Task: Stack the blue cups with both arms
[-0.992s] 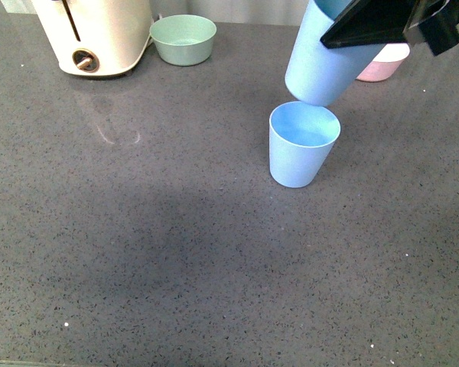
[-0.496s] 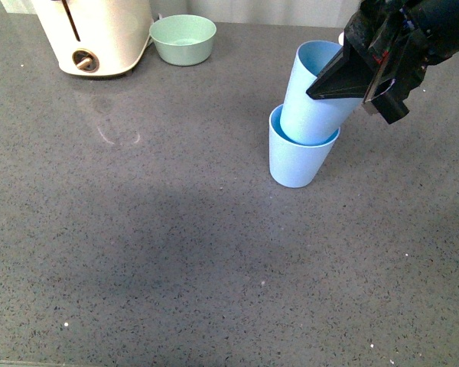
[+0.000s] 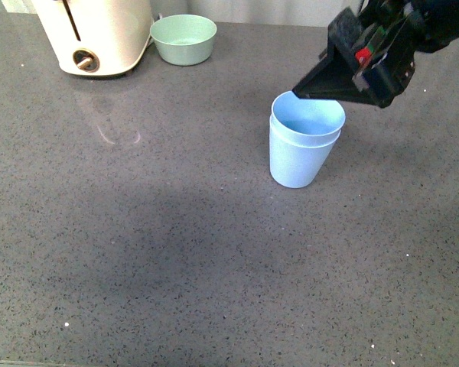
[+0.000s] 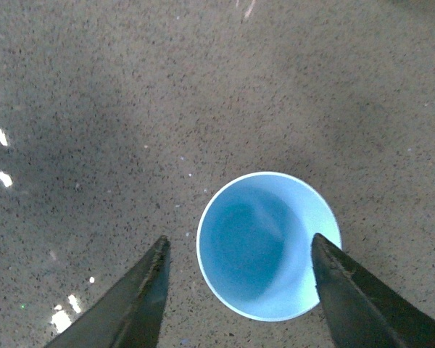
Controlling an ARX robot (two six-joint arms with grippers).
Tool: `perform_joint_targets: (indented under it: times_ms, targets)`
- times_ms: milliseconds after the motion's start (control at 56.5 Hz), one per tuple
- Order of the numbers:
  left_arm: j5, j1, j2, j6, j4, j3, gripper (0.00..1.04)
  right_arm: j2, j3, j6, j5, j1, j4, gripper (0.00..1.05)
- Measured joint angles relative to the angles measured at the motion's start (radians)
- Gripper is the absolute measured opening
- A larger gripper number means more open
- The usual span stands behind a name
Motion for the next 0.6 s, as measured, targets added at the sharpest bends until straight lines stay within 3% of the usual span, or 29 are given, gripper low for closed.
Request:
perform_joint_targets:
  times_ms: [159, 319, 354, 425, 460, 514, 602]
  targets:
    - [0.000, 0.000, 0.000, 0.000, 0.000, 0.000, 0.96, -0.235, -0.106, 0.147, -0.090, -0.111, 0.148, 0.96]
    - [0.000, 0.000, 0.000, 0.000, 0.000, 0.000, 0.96, -0.536, -0.308, 0.287, -0.080, -0.222, 0.272, 0.96]
    - [0.000, 0.000, 0.000, 0.000, 0.000, 0.000, 0.96, -0.593, -0.356, 0.335, -0.014, -0.222, 0.311, 0.93]
    - [0.000, 0.000, 0.000, 0.000, 0.000, 0.000, 0.96, -0.703, -0.485, 0.446, 0.266, -0.199, 0.516, 0.81]
    - [0.000, 0.000, 0.000, 0.000, 0.000, 0.000, 0.96, -0.736, -0.529, 0.479, 0.357, -0.195, 0.587, 0.76]
    - [0.000, 0.000, 0.000, 0.000, 0.000, 0.000, 0.96, -0.775, -0.592, 0.523, 0.459, -0.197, 0.661, 0.67]
    - [0.000, 0.000, 0.000, 0.000, 0.000, 0.000, 0.96, -0.812, -0.680, 0.565, 0.488, -0.212, 0.706, 0.53]
